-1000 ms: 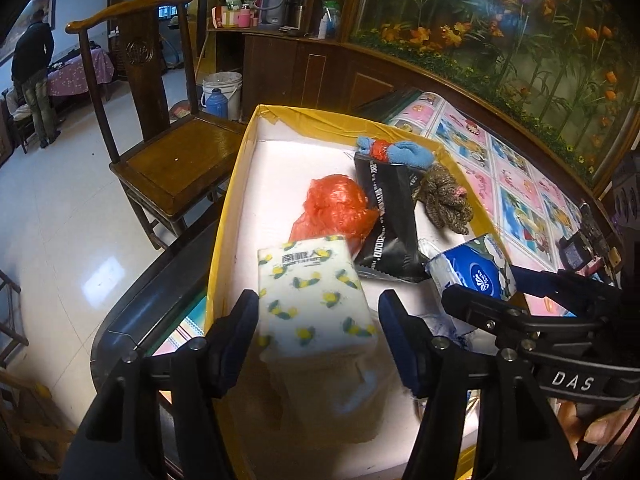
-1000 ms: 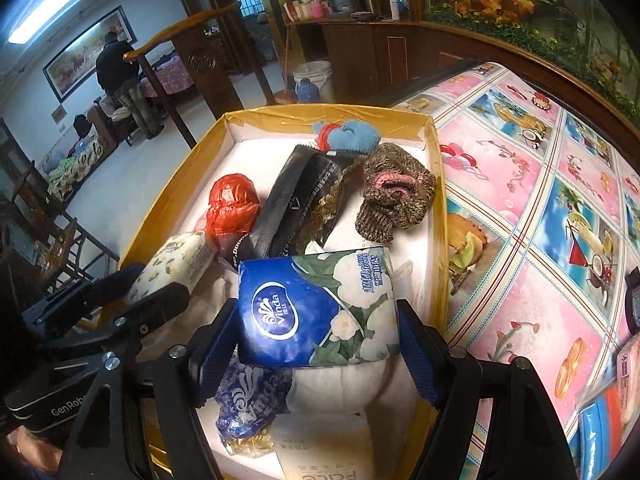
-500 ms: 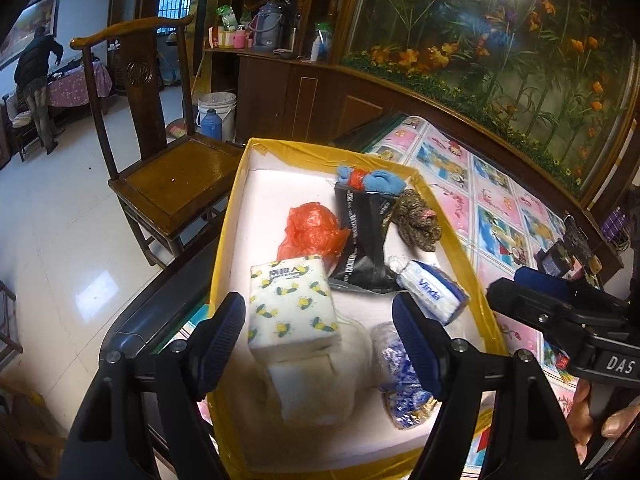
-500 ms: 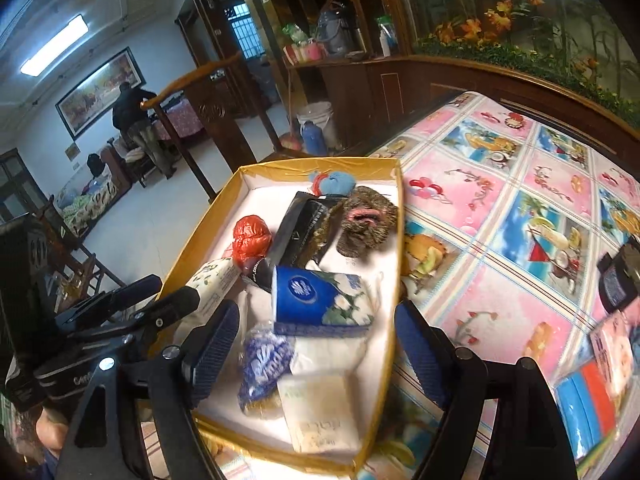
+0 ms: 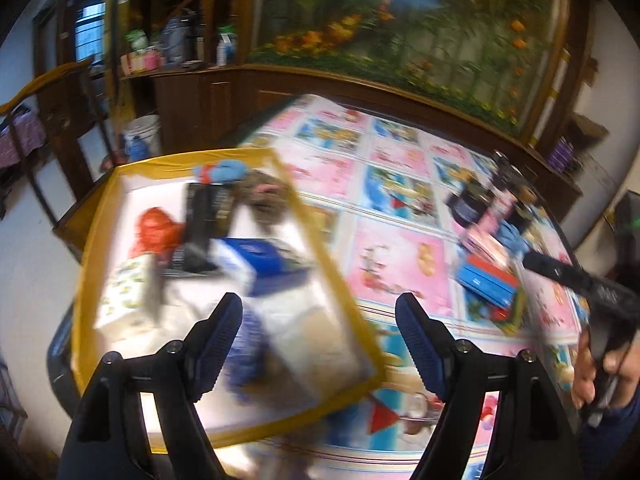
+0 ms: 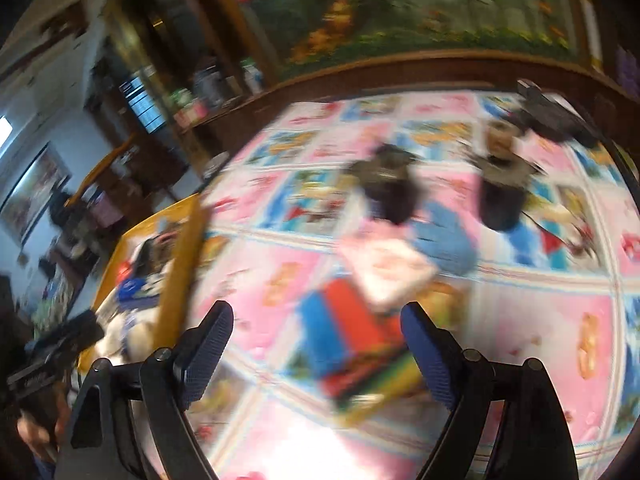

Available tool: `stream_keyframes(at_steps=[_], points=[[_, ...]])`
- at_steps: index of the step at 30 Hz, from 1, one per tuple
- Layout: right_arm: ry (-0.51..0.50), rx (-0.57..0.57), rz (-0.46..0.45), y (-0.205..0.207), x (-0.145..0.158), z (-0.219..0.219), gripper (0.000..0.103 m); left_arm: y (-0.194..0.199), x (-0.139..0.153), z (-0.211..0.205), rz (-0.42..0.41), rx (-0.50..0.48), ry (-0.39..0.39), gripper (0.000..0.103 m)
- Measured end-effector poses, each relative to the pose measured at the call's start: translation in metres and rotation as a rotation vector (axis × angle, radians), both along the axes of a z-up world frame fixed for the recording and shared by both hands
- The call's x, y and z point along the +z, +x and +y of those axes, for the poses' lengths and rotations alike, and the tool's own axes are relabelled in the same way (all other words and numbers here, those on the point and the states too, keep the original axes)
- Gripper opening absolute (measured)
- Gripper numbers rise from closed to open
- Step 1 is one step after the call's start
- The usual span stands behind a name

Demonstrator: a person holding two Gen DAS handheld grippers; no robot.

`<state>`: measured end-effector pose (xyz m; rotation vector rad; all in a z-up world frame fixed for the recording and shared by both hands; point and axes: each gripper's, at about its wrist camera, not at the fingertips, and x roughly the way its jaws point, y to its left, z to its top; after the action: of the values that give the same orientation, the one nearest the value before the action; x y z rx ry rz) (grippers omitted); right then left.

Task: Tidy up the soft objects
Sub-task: 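Withdraw both open tools from the box, then grasp the blue-red sponge pack with the left tool while the right tool grasps the multicolour sponge pack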

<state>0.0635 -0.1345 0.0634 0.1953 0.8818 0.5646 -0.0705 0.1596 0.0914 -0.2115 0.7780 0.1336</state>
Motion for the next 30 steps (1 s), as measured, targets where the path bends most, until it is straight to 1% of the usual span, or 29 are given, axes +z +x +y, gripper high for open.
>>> stream_keyframes(at_steps=[2,4,7,8,9,12,13,15,16,17,19,20,23,25,27,30], points=[[0.017,-0.027,0.026,0.011,-0.013,-0.015,0.089,0.007,-0.004,-0.021,0.01,-0.039,0.004,0.078],[0.03,-0.021,0.054,0.016,-0.023,-0.015,0.089,0.013,-0.009,-0.037,0.029,-0.072,-0.005,0.078],[0.0,0.039,0.011,0.012,-0.027,0.007,0.089,0.018,-0.018,-0.052,0.062,-0.106,-0.009,0.078],[-0.009,0.071,0.033,0.011,-0.031,0.016,0.089,0.019,-0.019,-0.055,0.068,-0.107,-0.004,0.078],[0.005,0.109,0.058,0.008,-0.035,0.025,0.09,0.02,-0.021,-0.057,0.072,-0.108,-0.001,0.078],[0.123,0.255,0.084,-0.006,-0.031,0.034,0.09,0.021,-0.024,-0.059,0.091,-0.113,-0.003,0.078],[0.18,0.265,0.091,-0.008,-0.026,0.029,0.09,0.022,-0.024,-0.06,0.095,-0.116,-0.006,0.078],[0.251,0.22,0.105,-0.006,-0.022,0.01,0.09,0.026,-0.025,-0.062,0.106,-0.123,-0.019,0.078],[0.247,0.164,0.105,-0.005,-0.021,0.0,0.09,0.029,-0.025,-0.063,0.112,-0.129,-0.028,0.078],[0.221,0.106,0.098,-0.004,-0.02,-0.009,0.09,0.033,-0.025,-0.065,0.116,-0.139,-0.041,0.079],[0.149,-0.018,0.093,-0.002,-0.021,-0.028,0.09,0.045,-0.026,-0.071,0.128,-0.167,-0.056,0.084],[0.144,-0.051,0.1,-0.002,-0.022,-0.037,0.09,0.052,-0.028,-0.076,0.142,-0.182,-0.056,0.085],[0.211,-0.102,0.138,-0.004,-0.026,-0.062,0.09,0.077,-0.038,-0.094,0.195,-0.223,-0.051,0.085],[0.211,-0.135,0.152,-0.005,-0.03,-0.071,0.09,0.093,-0.046,-0.105,0.243,-0.23,-0.062,0.085],[0.198,-0.158,0.171,-0.002,-0.034,-0.075,0.09,0.107,-0.052,-0.116,0.266,-0.235,-0.076,0.085],[0.214,-0.156,0.206,0.0,-0.038,-0.077,0.09,0.125,-0.061,-0.132,0.301,-0.216,-0.037,0.085]])
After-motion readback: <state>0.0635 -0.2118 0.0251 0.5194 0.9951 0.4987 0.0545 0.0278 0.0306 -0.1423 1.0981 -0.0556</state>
